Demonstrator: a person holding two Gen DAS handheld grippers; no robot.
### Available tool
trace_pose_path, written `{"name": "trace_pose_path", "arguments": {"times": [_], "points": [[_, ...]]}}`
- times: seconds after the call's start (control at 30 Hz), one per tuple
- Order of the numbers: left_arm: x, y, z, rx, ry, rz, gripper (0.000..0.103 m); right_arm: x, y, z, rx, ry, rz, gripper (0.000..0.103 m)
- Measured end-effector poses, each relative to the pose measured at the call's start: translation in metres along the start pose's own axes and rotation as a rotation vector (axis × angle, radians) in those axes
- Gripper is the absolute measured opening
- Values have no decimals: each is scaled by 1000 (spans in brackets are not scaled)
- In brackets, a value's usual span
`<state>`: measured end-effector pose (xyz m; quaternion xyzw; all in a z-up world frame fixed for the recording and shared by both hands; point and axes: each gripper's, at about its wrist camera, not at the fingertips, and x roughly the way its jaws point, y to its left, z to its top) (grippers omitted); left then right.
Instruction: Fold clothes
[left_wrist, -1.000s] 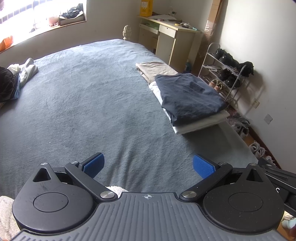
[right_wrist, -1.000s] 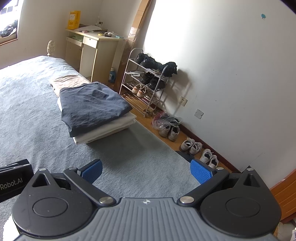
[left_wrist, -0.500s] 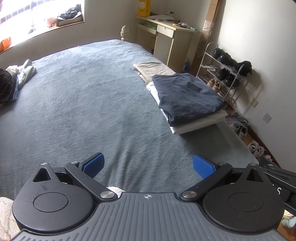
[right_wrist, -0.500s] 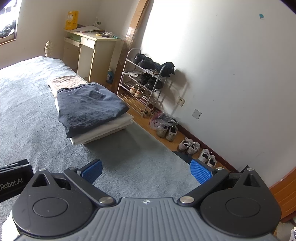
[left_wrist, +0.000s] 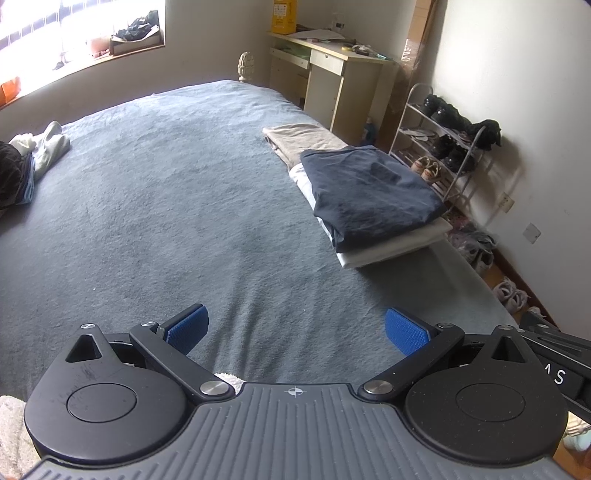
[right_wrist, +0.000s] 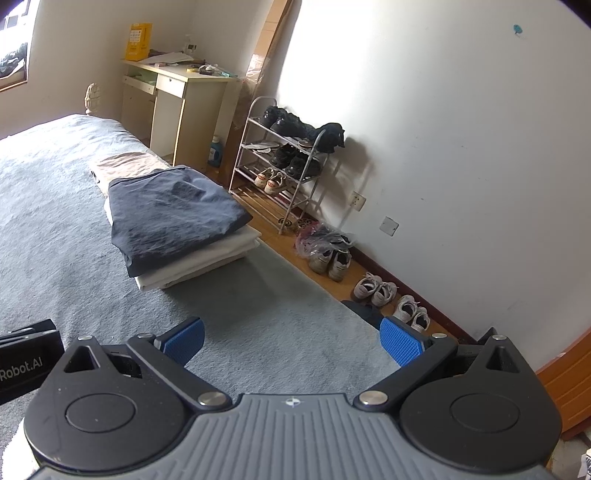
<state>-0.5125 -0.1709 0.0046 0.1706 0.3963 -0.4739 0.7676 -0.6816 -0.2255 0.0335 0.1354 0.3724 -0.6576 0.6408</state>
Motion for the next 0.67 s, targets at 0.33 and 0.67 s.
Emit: {"name": "trace_pose_path", "arguments": {"times": [0.33,0.67], "points": [[1,0,-1,0,1,0,103,-1,1,-1,-1,0,3,103],[1,1,-2,0,-3,2,103,-2,1,-3,1,-1,2,103]]}}
